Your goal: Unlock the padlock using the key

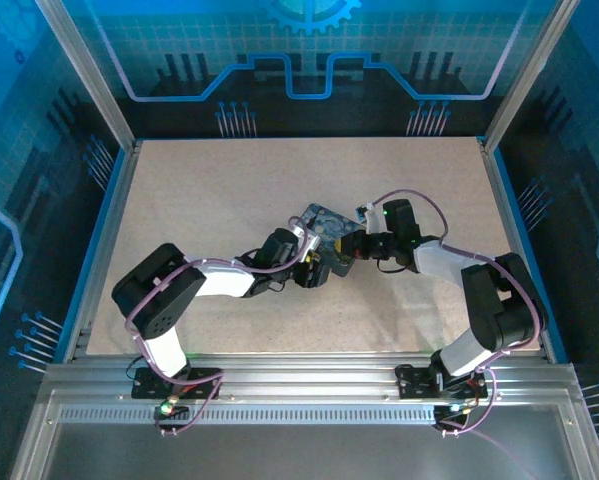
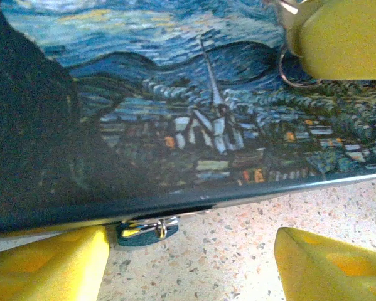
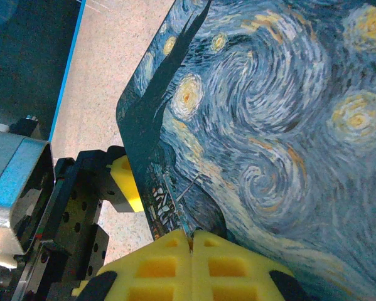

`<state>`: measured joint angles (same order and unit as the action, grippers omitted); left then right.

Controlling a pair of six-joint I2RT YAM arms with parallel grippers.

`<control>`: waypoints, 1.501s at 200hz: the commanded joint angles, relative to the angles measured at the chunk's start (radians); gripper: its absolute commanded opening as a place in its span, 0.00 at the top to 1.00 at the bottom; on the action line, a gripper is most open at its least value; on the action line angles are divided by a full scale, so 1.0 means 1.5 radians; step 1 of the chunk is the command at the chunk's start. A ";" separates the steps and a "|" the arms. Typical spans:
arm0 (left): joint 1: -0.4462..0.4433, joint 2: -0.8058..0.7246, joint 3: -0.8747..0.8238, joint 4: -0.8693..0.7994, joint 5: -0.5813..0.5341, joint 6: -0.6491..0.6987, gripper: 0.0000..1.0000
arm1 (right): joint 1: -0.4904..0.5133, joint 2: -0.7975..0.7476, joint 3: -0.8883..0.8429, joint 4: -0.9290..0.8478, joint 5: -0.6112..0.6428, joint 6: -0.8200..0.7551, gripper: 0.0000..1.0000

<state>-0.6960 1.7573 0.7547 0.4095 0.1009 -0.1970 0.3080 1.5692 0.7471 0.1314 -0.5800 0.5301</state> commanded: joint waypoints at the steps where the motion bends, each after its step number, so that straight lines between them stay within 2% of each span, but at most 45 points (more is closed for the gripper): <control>1: -0.002 0.014 0.018 0.009 -0.033 0.026 0.28 | -0.005 0.011 -0.015 -0.062 0.033 -0.012 1.00; 25: -0.002 0.017 0.023 -0.004 -0.067 0.026 0.26 | -0.006 0.011 -0.015 -0.062 0.032 -0.013 1.00; 64: -0.002 0.036 0.036 -0.003 -0.067 0.030 0.27 | -0.005 0.013 -0.014 -0.064 0.030 -0.016 1.00; 150: -0.002 0.053 0.044 0.022 -0.022 0.023 0.43 | -0.006 0.018 -0.009 -0.066 0.025 -0.018 1.00; 222: -0.002 0.054 0.046 0.021 -0.012 0.015 0.58 | -0.005 0.017 -0.009 -0.066 0.023 -0.016 1.00; 300: -0.002 0.061 0.044 0.019 -0.015 0.012 0.62 | -0.005 0.018 -0.008 -0.063 0.021 -0.013 1.00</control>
<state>-0.6968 1.8263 0.7959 0.4110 0.0597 -0.1818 0.3069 1.5692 0.7471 0.1314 -0.5800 0.5220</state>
